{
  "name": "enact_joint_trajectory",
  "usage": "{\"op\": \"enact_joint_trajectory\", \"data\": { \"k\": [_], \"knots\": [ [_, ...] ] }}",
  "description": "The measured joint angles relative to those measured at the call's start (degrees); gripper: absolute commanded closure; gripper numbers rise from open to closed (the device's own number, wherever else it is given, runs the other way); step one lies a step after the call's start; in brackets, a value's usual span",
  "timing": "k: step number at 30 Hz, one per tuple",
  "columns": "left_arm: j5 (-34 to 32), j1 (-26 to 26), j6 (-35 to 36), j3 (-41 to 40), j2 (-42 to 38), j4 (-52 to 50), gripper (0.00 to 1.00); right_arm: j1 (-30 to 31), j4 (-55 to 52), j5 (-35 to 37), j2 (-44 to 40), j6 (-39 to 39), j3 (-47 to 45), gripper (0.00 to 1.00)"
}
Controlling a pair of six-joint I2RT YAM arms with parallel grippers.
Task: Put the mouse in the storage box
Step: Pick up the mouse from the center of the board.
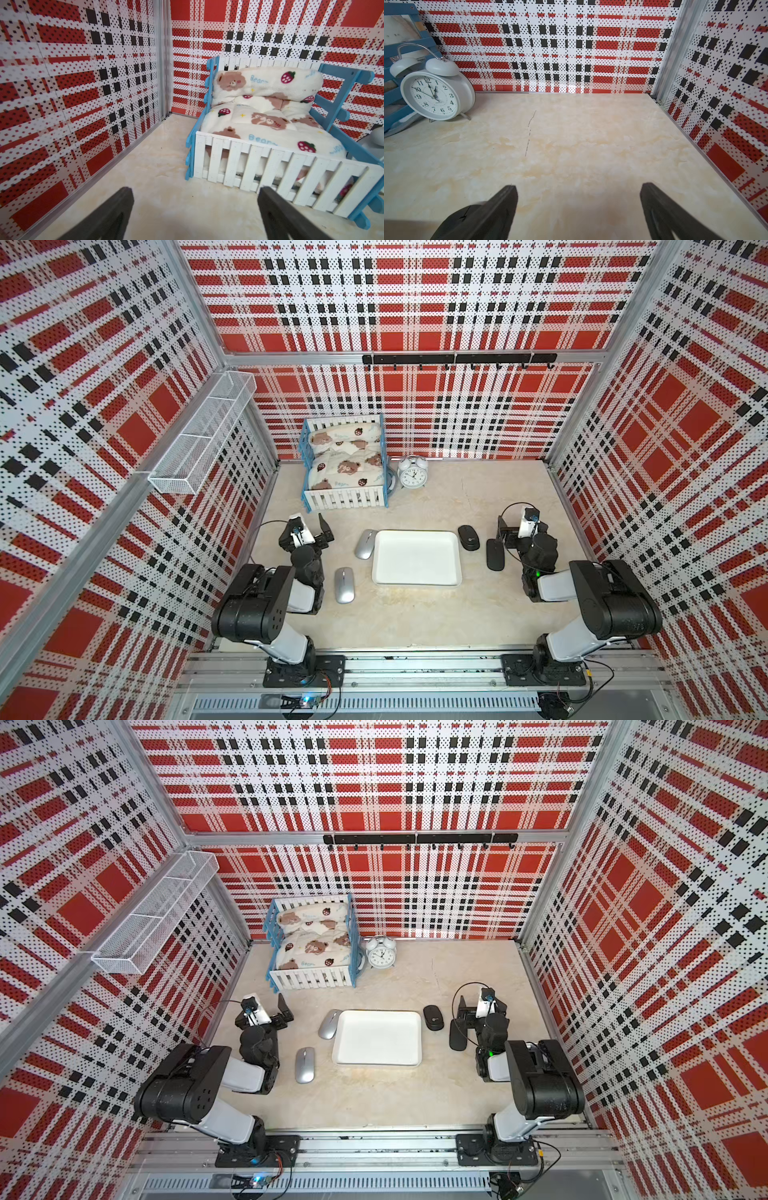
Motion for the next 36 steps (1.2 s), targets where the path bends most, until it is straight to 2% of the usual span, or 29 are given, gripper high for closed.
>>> {"op": "enact_joint_trajectory", "data": {
  "k": [14,19,20,22,25,28,30,32,34,36],
  "knots": [
    [1.8,1.1,-0.3,0.0,0.0,-0.3,0.01,0.0,0.0,0.0,0.0,0.0,0.0,0.00],
    [2.4,1.4,-0.4,0.0,0.0,-1.0,0.03,0.0,-0.2,0.3,-0.1,0.0,0.0,0.08],
    [2.2,1.3,-0.5,0.1,-0.2,-1.3,0.08,0.0,-1.7,0.7,-0.8,0.0,0.2,0.10],
    [0.5,0.4,-0.3,1.5,-2.0,-5.6,0.10,0.1,-8.7,1.7,-3.6,0.5,2.3,0.13],
    [-4.2,-2.6,-0.3,10.2,-7.6,-20.0,0.01,0.1,-23.8,2.3,-8.2,2.5,11.8,0.18],
    [-5.4,-5.4,-1.8,23.4,-11.0,-33.3,0.01,1.1,-36.9,1.4,-10.1,4.8,24.7,0.21],
    [-6.1,-9.0,-2.5,33.3,-11.4,-41.4,0.01,4.0,-44.7,2.1,-10.3,5.3,32.2,0.21],
    [-6.5,-14.4,-2.6,40.9,-10.6,-47.4,0.04,8.3,-51.7,2.3,-9.4,5.4,37.3,0.14],
    [-6.3,-20.5,-2.6,47.2,-8.8,-53.2,0.05,12.2,-58.9,1.5,-7.1,5.5,41.7,0.00],
    [-4.9,-26.0,-2.6,52.1,-5.9,-58.6,0.04,15.4,-67.2,-1.2,-3.5,5.8,45.7,0.00]
  ]
}}
